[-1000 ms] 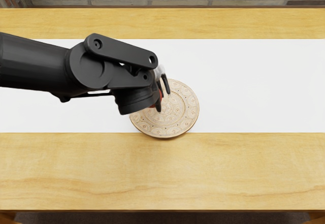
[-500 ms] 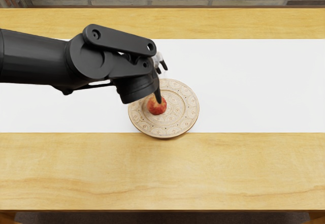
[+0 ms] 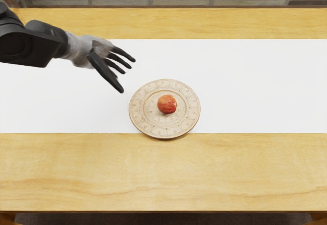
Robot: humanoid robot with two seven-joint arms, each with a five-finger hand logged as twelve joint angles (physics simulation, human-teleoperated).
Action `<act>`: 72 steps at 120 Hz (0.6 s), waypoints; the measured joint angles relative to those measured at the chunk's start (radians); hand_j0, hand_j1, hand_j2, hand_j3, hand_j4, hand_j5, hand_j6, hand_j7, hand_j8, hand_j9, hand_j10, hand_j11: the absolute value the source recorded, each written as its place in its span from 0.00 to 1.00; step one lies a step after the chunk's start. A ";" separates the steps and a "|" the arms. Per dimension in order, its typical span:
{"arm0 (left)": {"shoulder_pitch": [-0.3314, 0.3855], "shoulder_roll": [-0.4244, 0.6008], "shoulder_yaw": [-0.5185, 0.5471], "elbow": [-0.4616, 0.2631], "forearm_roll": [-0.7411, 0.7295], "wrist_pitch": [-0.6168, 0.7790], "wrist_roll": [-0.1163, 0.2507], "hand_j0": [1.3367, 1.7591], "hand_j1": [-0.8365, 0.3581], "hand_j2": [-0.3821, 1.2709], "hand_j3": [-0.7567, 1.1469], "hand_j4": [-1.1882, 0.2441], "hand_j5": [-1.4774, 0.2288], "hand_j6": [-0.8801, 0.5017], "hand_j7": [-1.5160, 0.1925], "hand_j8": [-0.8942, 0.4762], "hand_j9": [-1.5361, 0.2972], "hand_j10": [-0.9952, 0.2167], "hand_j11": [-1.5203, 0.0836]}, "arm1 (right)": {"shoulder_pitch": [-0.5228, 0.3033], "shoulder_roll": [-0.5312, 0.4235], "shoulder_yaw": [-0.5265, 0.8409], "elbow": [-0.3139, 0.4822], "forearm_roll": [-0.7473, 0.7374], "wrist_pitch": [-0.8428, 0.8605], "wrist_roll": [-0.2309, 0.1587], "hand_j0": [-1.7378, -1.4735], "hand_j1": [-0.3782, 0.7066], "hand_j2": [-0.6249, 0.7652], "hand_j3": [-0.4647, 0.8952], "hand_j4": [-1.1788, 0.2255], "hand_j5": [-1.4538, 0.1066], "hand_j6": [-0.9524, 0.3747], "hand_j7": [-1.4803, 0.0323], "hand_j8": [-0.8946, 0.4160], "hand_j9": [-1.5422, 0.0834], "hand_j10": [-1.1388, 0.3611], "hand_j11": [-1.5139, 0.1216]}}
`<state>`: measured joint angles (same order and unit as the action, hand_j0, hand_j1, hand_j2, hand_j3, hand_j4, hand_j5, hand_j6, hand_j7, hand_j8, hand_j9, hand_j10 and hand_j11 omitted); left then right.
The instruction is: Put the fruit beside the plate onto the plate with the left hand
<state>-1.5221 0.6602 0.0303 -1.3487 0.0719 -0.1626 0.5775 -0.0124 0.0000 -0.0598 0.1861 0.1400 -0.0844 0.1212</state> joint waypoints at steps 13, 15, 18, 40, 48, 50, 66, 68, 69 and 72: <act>0.144 0.103 -0.151 -0.014 0.004 -0.199 -0.006 0.76 0.74 0.26 0.40 0.65 0.67 0.45 0.69 0.47 0.66 0.61 0.74 | 0.000 0.000 0.000 0.002 0.001 0.000 0.000 0.30 0.07 0.44 0.34 0.81 0.90 0.69 0.95 0.66 0.92 0.74 0.90; 0.160 0.120 -0.171 -0.016 0.004 -0.226 -0.007 0.76 0.74 0.26 0.40 0.65 0.67 0.45 0.69 0.47 0.66 0.61 0.74 | 0.000 0.000 0.000 0.002 0.001 0.000 0.000 0.30 0.07 0.44 0.34 0.81 0.90 0.69 0.95 0.66 0.92 0.74 0.90; 0.187 0.142 -0.201 -0.017 0.005 -0.264 -0.008 0.76 0.74 0.26 0.40 0.65 0.67 0.45 0.69 0.47 0.66 0.61 0.74 | 0.000 0.000 0.000 0.003 0.001 0.000 0.000 0.30 0.07 0.44 0.34 0.81 0.90 0.69 0.95 0.66 0.92 0.74 0.90; 0.336 0.223 -0.376 -0.020 0.003 -0.416 -0.011 0.76 0.74 0.26 0.40 0.65 0.67 0.45 0.69 0.47 0.66 0.61 0.74 | 0.000 0.000 0.000 0.005 0.001 0.000 0.000 0.30 0.07 0.44 0.34 0.81 0.90 0.69 0.95 0.66 0.92 0.74 0.90; 0.376 0.229 -0.417 -0.013 -0.011 -0.432 -0.011 0.76 0.74 0.26 0.40 0.65 0.67 0.45 0.69 0.47 0.66 0.61 0.74 | 0.000 0.000 0.000 0.005 0.001 0.000 0.000 0.30 0.07 0.44 0.34 0.81 0.90 0.69 0.95 0.66 0.92 0.74 0.90; 0.385 0.229 -0.425 -0.006 -0.018 -0.434 -0.011 0.76 0.74 0.26 0.40 0.65 0.67 0.45 0.69 0.47 0.66 0.61 0.74 | 0.000 0.000 0.000 0.005 0.001 0.000 0.000 0.30 0.07 0.44 0.34 0.81 0.90 0.69 0.95 0.66 0.92 0.74 0.90; 0.437 0.249 -0.462 0.062 -0.081 -0.445 -0.010 0.76 0.74 0.26 0.40 0.65 0.67 0.45 0.70 0.47 0.66 0.61 0.74 | 0.001 0.000 0.000 0.005 0.001 0.000 0.000 0.30 0.07 0.44 0.34 0.81 0.90 0.69 0.95 0.66 0.92 0.74 0.90; 0.451 0.252 -0.464 0.069 -0.090 -0.445 -0.010 0.76 0.74 0.26 0.40 0.65 0.67 0.45 0.70 0.47 0.66 0.61 0.74 | 0.001 0.000 0.000 0.005 0.001 0.000 0.000 0.30 0.07 0.44 0.34 0.81 0.90 0.69 0.95 0.66 0.92 0.74 0.90; 0.454 0.252 -0.465 0.072 -0.094 -0.446 -0.010 0.76 0.74 0.26 0.40 0.65 0.67 0.45 0.70 0.47 0.66 0.61 0.74 | 0.001 0.000 0.000 0.005 0.001 0.000 0.000 0.30 0.07 0.44 0.34 0.81 0.90 0.69 0.95 0.66 0.92 0.74 0.90; 0.463 0.254 -0.467 0.086 -0.105 -0.446 -0.010 0.76 0.74 0.26 0.40 0.65 0.67 0.45 0.70 0.47 0.66 0.61 0.74 | 0.001 0.000 0.000 0.005 0.001 0.000 0.000 0.30 0.07 0.44 0.34 0.81 0.90 0.69 0.95 0.66 0.92 0.74 0.90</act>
<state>-1.0595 0.9139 -0.4371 -1.2632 -0.0332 -0.6090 0.5674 -0.0117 0.0000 -0.0598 0.1908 0.1407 -0.0844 0.1212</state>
